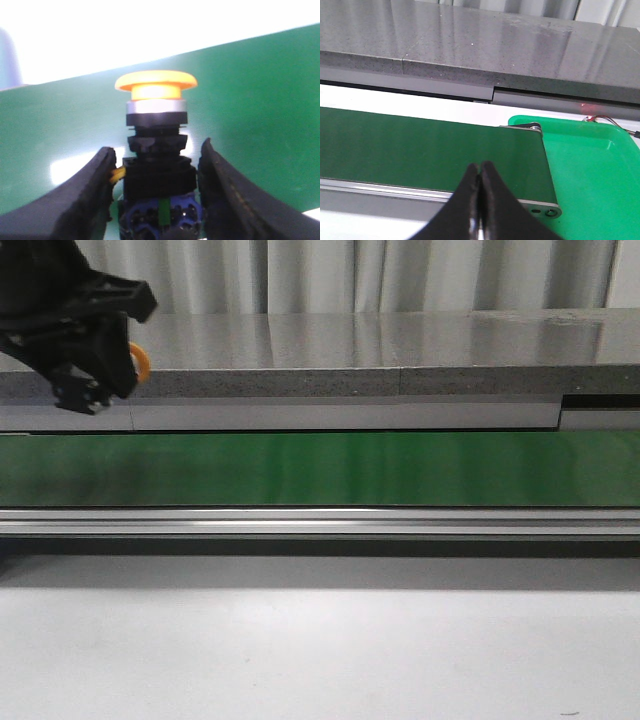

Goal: Move button from right to left
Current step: 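Lift the button with the left gripper toward the blue tray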

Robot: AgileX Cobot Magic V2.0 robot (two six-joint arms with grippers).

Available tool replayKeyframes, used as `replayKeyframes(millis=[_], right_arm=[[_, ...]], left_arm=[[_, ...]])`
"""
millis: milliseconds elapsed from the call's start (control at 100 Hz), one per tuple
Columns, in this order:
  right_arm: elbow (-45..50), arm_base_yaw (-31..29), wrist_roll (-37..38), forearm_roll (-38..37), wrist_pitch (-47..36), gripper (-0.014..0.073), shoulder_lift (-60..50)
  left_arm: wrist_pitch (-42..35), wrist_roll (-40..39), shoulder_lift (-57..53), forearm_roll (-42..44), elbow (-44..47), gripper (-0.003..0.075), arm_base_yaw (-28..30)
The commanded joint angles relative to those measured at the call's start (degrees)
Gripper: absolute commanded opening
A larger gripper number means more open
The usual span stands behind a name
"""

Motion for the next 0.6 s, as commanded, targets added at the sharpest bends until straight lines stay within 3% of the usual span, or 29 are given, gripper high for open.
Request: replayKeyframes(millis=[0, 300, 590], right_arm=[[-1.3, 0.2, -0.5, -0.1, -4.3, -0.0068, 0.4], [-1.3, 0.2, -0.5, -0.1, -4.3, -0.0068, 0.4], [-1.3, 0.2, -0.5, -0.1, -4.3, -0.0068, 0.4]], left_arm=[[-0.5, -0.7, -4.5, 2.0, -1.7, 0.0173, 3.1], [2.9, -0.6, -5.8, 7.0, -1.7, 0.0173, 17.4], [-1.3, -0.2, -3.1, 9.9, -1.6, 0.0173, 26.0]])
